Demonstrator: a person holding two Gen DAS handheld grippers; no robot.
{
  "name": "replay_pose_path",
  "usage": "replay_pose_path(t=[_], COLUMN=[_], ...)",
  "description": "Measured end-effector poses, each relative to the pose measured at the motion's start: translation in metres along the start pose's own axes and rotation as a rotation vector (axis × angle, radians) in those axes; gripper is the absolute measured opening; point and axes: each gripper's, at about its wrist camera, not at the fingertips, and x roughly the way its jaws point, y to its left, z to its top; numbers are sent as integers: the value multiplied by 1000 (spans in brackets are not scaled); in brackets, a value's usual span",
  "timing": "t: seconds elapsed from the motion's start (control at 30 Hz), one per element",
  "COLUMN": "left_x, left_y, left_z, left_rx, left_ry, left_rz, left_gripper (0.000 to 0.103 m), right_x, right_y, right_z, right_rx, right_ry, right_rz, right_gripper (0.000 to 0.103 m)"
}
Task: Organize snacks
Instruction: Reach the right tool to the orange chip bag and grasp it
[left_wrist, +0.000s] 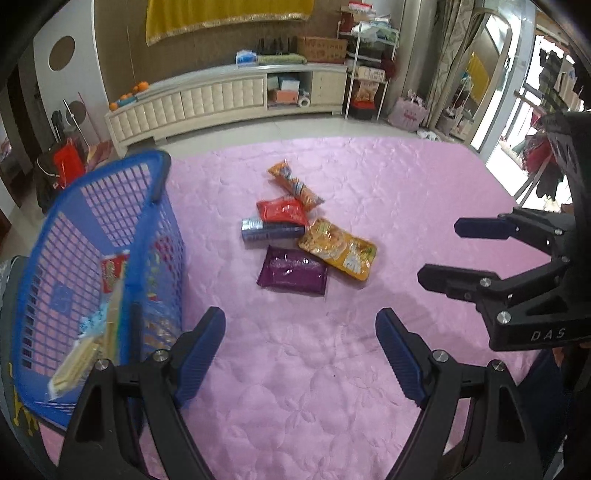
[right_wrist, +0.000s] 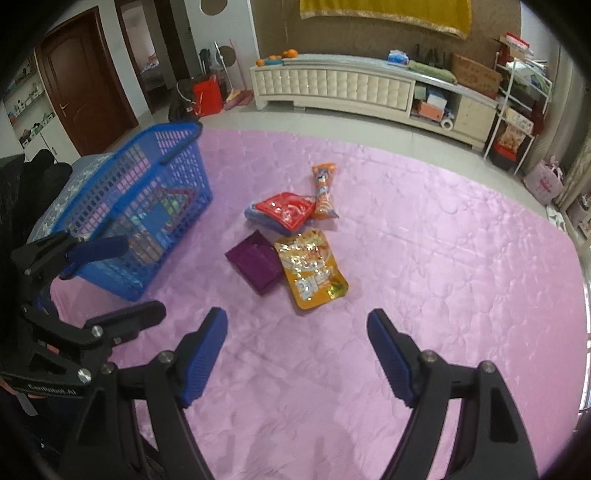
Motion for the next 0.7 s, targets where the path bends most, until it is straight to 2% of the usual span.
replay_pose_path(t=[0.17, 0.37, 0.7], left_x=[24, 55, 89], left_y=[-4, 2, 20], left_z=[2, 8, 10], left_rx=[27, 4, -22], left_ry=[35, 96, 149], left_rz=[17, -3, 1], left_gripper=[82, 82, 82], right_x=[28, 62, 117], right_y=[-5, -15, -18], right_z=[2, 8, 26], right_rx=[-41, -79, -181], right_ry=[46, 92, 142], right_rz=[9, 37, 75], right_gripper=[82, 82, 81])
